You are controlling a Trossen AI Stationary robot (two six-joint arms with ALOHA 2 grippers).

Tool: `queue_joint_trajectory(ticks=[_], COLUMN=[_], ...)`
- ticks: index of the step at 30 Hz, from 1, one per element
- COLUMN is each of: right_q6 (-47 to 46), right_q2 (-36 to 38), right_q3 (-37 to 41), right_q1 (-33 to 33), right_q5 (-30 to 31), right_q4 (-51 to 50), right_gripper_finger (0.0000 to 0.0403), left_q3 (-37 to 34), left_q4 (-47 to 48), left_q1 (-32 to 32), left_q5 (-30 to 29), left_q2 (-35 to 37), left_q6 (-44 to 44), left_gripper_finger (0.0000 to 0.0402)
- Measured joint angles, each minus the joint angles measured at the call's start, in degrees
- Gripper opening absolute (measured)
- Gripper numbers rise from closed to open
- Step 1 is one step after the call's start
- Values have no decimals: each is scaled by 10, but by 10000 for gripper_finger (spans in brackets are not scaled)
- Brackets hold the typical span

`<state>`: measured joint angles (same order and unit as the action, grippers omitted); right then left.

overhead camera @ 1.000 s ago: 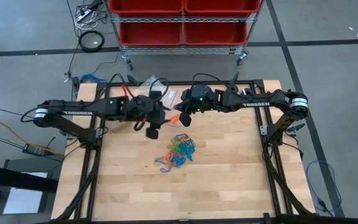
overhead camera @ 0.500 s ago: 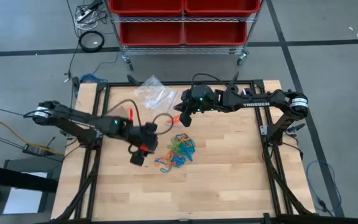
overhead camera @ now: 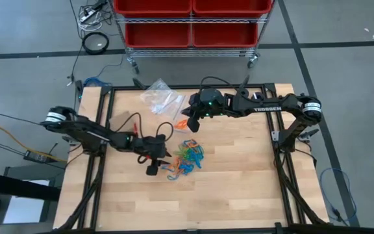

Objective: Sort rubber bands
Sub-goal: Put the orange rubber band into the transparent zip bag

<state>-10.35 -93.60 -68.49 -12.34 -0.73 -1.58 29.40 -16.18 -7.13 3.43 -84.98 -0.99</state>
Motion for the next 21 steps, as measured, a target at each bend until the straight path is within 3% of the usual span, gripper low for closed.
queue_joint_trajectory(ticks=[9,17,21], right_q6=[0,0,1], right_q2=[0,0,0], right_q3=[0,0,0], right_q1=[0,3,3], right_q5=[0,1,1], right_q4=[-2,-2,-2], right_gripper_finger=[0,0,0], left_q3=[15,30,40], left_q4=[-37,-32,26], left_q1=[0,0,0], left_q5=[37,50,56], left_q2=[-69,-82,-82], left_q6=[20,10,-14], left_gripper_finger=[143,68,13])
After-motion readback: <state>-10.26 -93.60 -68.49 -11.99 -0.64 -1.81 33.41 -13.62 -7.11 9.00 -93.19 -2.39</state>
